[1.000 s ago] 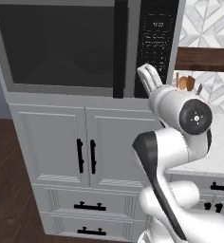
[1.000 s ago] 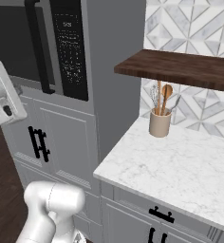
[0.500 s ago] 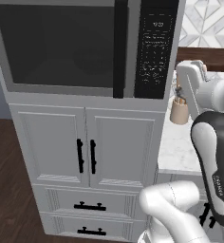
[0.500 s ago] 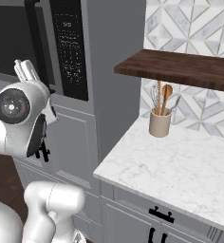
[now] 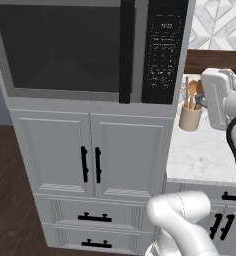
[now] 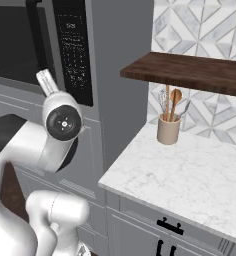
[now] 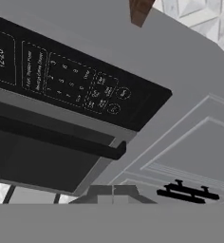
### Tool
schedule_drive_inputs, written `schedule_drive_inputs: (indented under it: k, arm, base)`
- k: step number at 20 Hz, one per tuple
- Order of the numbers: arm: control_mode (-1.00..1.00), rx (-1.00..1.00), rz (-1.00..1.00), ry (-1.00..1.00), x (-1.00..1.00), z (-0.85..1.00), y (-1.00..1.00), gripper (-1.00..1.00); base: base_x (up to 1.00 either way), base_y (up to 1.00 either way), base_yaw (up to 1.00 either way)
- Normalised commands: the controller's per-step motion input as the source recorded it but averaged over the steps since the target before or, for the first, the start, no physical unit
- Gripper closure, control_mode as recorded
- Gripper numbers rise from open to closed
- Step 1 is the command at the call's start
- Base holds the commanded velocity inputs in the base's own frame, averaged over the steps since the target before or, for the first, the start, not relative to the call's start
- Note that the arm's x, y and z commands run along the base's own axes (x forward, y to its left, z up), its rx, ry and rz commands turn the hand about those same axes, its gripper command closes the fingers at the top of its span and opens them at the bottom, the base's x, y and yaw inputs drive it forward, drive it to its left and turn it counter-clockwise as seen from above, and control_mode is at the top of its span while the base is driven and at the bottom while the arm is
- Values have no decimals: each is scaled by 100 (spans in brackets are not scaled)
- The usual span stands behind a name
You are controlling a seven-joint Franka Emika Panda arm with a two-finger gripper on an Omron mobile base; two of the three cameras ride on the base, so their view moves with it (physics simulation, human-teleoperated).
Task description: Open the microwave, place the bowl with waffle inside the microwave, then close the microwave door and turn it on.
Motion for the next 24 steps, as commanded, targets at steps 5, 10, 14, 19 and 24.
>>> schedule_drive_inputs:
  k: [5,10,14,19,24]
  arm:
    - [-100,0,-5,0,34,0,0,100]
    - [-100,0,-8,0,46,-4,0,100]
    - [-100,0,-10,-1,41,-12,0,100]
    - [-100,0,-5,0,34,-20,0,100]
    - [-100,0,-1,0,36,-5,0,100]
  base:
    - [0,0,0]
    - [0,0,0]
    - [0,0,0]
    - [0,0,0]
    - [0,0,0]
